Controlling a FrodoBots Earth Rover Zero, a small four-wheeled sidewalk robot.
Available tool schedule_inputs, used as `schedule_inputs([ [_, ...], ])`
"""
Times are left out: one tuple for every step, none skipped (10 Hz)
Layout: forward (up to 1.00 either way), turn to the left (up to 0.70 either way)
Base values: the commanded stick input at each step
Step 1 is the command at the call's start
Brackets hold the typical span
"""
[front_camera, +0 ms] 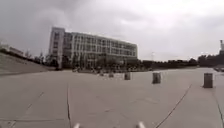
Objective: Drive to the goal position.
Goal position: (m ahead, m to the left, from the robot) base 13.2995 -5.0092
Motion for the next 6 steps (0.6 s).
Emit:
schedule_inputs([
  [0.50, -0.22],
  [0.50, -0.22],
  [0.50, -0.22],
  [0.50, -0.22],
  [0.50, -0.22],
  [0.50, -0.22],
])
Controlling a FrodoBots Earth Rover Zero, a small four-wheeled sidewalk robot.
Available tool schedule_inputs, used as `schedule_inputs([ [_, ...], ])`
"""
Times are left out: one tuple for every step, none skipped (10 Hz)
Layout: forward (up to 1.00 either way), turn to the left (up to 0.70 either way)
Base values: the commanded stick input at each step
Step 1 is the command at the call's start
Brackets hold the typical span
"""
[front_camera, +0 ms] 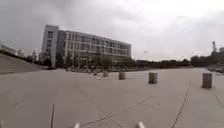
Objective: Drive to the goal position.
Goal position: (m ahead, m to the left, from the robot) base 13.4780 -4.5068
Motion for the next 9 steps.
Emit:
schedule_inputs([
  [0.50, -0.22],
  [0.50, -0.22],
  [0.50, -0.22],
  [0.50, -0.22],
  [0.50, -0.06],
  [0.50, -0.01],
  [0.50, 0.00],
  [0.50, 0.00],
  [0.50, 0.00],
])
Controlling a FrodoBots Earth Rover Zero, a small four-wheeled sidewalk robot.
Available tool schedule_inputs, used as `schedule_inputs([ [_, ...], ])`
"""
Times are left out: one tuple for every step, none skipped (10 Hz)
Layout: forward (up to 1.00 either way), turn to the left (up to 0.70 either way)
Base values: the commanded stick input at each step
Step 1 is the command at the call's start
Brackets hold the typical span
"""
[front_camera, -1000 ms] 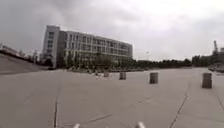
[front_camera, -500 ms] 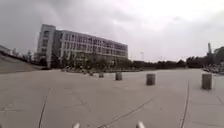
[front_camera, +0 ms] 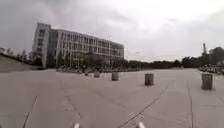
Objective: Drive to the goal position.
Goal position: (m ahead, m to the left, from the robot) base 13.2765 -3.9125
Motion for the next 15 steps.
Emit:
schedule_inputs([
  [0.50, 0.00],
  [0.50, 0.00],
  [0.50, 0.12],
  [0.50, 0.20],
  [0.50, 0.25],
  [0.50, 0.25],
  [0.50, 0.25],
  [0.50, 0.25],
  [0.50, 0.24],
  [0.50, 0.17],
  [0.50, 0.09],
  [0.50, 0.03],
  [0.50, 0.00],
  [0.50, 0.00],
  [0.50, 0.00],
])
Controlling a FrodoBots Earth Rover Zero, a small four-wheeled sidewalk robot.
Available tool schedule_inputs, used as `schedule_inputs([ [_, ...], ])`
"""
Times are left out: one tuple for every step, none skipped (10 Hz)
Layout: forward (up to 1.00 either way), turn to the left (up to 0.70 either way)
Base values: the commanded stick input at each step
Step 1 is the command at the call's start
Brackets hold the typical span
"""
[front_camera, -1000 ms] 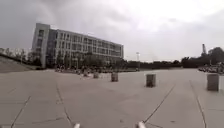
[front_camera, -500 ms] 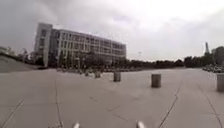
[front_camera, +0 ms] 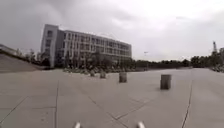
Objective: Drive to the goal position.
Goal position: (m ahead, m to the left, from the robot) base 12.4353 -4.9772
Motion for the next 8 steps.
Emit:
schedule_inputs([
  [0.50, -0.01],
  [0.50, -0.06],
  [0.50, -0.19],
  [0.50, -0.25],
  [0.50, -0.25],
  [0.50, -0.25],
  [0.50, -0.25],
  [0.50, -0.25],
])
